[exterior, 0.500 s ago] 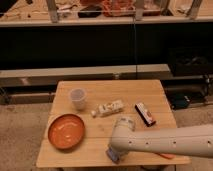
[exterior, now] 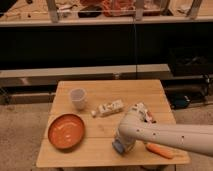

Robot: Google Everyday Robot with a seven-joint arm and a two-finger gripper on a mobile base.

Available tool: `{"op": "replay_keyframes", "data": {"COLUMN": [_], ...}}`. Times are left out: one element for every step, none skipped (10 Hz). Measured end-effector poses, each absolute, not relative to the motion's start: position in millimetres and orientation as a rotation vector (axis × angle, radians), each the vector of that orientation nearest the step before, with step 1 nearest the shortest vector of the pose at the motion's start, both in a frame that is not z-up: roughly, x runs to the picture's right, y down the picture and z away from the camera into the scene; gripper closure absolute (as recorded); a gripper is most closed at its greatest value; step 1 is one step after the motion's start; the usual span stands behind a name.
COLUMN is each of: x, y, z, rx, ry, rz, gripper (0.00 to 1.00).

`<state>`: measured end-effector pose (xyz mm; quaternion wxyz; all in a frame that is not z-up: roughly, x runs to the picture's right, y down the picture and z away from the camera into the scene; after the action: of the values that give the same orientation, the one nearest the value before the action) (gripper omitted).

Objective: Wipe the white sponge on the table

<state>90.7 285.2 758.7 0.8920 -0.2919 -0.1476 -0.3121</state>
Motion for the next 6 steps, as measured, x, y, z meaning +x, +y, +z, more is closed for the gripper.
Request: {"op": "replay_keyframes", "data": {"x": [96.3,98.6,100.2,98.5,95.5,91.9], "y": [272.1,264.9,257.6,246.0,237.2,232.4], "z": [767.2,771.4,776.2,783.6,788.9,791.1], "rx": [-0.611,-0.614,-0.619,-0.623,-0.628,-0.630], "ry": [-0.306,-0.306,-0.305,-0.305,-0.305,-0.306], "rz": [-0.641,-0.638,-0.638,-0.643,-0.651,-0.659], "gripper": [0.46,0.46,0.46,0.46,0.46,0.46]}}
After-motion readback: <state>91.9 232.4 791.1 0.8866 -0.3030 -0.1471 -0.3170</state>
